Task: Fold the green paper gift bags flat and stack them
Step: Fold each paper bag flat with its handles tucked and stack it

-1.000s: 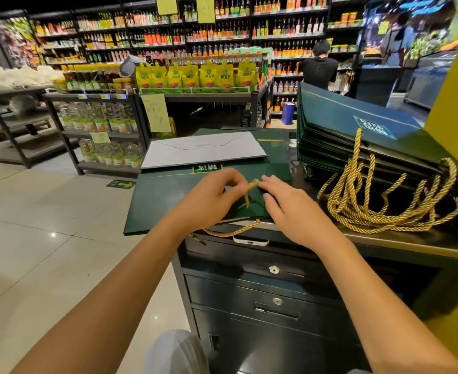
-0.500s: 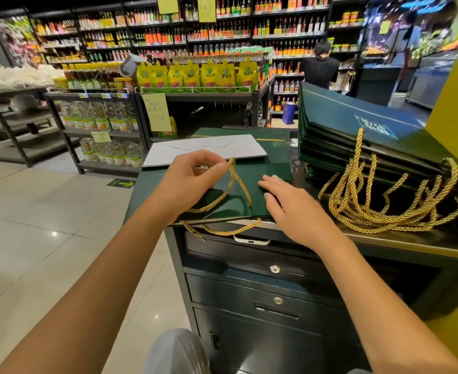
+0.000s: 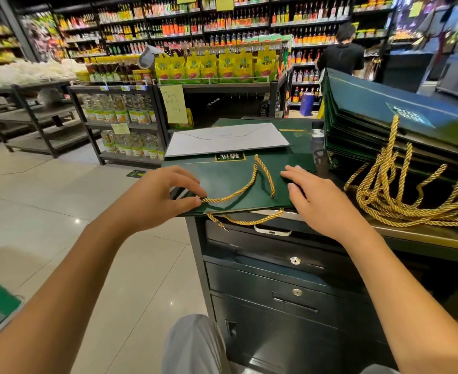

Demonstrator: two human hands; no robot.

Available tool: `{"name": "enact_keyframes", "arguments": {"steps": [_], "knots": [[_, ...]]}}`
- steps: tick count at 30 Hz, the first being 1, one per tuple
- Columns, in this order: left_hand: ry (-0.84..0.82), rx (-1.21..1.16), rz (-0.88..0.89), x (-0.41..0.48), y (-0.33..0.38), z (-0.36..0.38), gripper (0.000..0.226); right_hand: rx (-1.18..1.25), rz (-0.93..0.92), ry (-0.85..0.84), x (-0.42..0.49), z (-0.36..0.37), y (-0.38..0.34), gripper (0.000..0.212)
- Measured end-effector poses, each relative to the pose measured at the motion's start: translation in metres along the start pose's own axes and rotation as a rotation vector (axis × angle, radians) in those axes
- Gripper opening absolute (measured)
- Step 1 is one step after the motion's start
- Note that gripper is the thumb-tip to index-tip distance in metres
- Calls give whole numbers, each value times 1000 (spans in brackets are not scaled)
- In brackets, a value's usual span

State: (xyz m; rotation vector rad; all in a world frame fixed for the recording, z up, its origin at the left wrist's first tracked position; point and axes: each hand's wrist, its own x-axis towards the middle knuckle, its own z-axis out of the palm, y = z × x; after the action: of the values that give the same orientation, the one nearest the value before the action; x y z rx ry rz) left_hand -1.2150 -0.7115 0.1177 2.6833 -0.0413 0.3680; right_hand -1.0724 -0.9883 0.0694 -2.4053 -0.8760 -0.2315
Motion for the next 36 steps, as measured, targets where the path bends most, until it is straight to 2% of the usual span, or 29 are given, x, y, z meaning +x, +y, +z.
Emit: {"name": "enact_keyframes", "arguments": {"steps": [8,15,18,22,25,27,29,31,33,36], "knots": [[52,64,45,4,9,14,7,11,-6,6,0,0,1,43],[269,-601,-110,1,9,6,13,16,-6,15,0,-1,0,42],[274,-718,-126,1,10,6,13,18,-2,13,0,-1,0,43],[278,-656,-135,0,3,9,13,27,-8,17,0,-1,1,43],[387,-454,-239,-2,-7,15,14,35,-16,32,0,-2,0,42],[442,-393,-364,-4,-13,20,33,46,-18,58,-2,-2,-2,41],[441,-517,-486,-7,-15,24,53,48,-29,98,-4,-1,-5,40],[425,-775,-570,-8,-15,27,59,38,-62,144,-6,-2,-9,38],[406,-989,-603,-10,-10,27,48,39,-95,190,-10,-5,-15,38],[414,-1110,-581,-12,-6,27,36,57,-159,193,-17,-9,-32,47]]}}
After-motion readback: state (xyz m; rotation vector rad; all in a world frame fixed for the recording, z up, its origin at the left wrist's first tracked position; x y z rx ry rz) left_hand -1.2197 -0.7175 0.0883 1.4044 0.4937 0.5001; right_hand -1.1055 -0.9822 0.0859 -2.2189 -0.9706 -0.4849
